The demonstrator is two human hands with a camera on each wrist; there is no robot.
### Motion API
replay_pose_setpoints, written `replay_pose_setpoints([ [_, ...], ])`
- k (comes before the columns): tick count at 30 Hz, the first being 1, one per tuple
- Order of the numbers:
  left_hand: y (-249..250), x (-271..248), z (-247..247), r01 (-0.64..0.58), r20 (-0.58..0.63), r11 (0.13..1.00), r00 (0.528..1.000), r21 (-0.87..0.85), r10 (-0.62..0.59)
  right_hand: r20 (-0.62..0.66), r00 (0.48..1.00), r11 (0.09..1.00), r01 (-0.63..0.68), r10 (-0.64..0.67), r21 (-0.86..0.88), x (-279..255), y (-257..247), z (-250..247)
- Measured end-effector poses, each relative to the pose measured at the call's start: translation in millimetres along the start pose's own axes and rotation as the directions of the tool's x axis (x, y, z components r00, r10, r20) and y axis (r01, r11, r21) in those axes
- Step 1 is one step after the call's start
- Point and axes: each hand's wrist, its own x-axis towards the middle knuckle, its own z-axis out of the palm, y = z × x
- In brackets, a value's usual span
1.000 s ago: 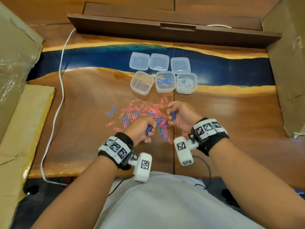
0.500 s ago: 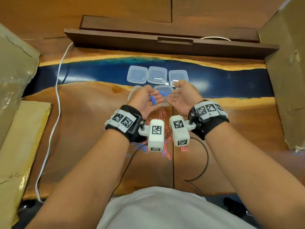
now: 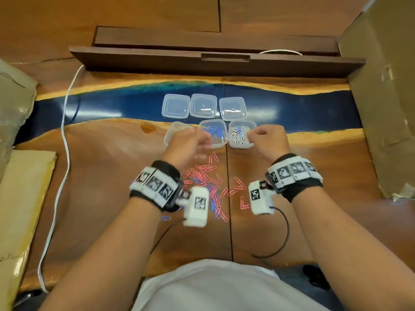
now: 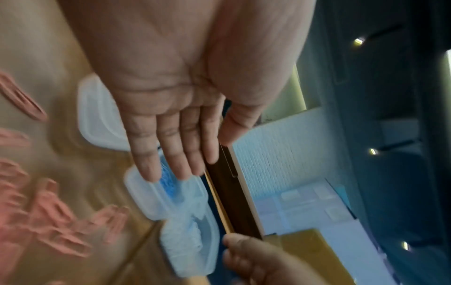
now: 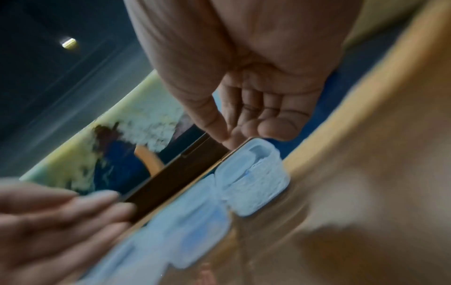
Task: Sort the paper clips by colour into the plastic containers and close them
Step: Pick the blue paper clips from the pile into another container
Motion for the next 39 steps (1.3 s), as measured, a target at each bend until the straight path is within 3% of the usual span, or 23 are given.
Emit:
replay_pose_setpoints([
  [2, -20, -17, -14, -0.038, 0.043, 0.982, 0.999, 0.187, 0.03, -0.018, 0.995, 0.959, 0.092, -0.101, -0.267, 11, -2, 5],
  [5, -56, -42, -37, -0.028, 0.056, 0.926, 0.998, 0.375, 0.007, 0.011, 0.991, 0.889, 0.125, -0.134, -0.442, 28, -8, 19],
  [14, -121, -89, -75, 0.084, -0.065, 0.903, 0.996, 0.421, -0.062, 0.0, 0.987, 0.729, 0.119, -0.161, -0.674, 44, -16, 41],
  [20, -137, -94, -86, 0.095, -0.067, 0.901, 0.995, 0.423, -0.073, 0.0, 0.98, 0.715, 0.145, -0.199, -0.684, 37, -15, 40],
  [24, -144, -90, -91, 0.092, -0.066, 0.888, 0.995, 0.451, -0.069, -0.037, 0.962, 0.792, 0.201, -0.272, -0.576, 29, -17, 33],
  [27, -148, -89, -92, 0.082, -0.054, 0.881, 0.996, 0.467, -0.064, 0.059, 0.949, 0.855, 0.305, -0.31, -0.42, 21, -26, 38],
  [31, -150, -88, -92, 0.066, -0.041, 0.864, 0.998, 0.499, -0.053, 0.216, 0.917, 0.823, 0.397, -0.335, -0.407, 13, -40, 56],
  [36, -146, -88, -90, -0.001, -0.015, 0.791, 1.0, 0.611, 0.012, 0.138, 0.938, 0.873, 0.346, -0.318, -0.344, 7, -38, 61],
  [39, -142, -89, -86, -0.022, 0.0, 0.768, 1.0, 0.64, 0.028, 0.174, 0.921, 0.884, 0.384, -0.348, -0.268, -12, -27, 62],
])
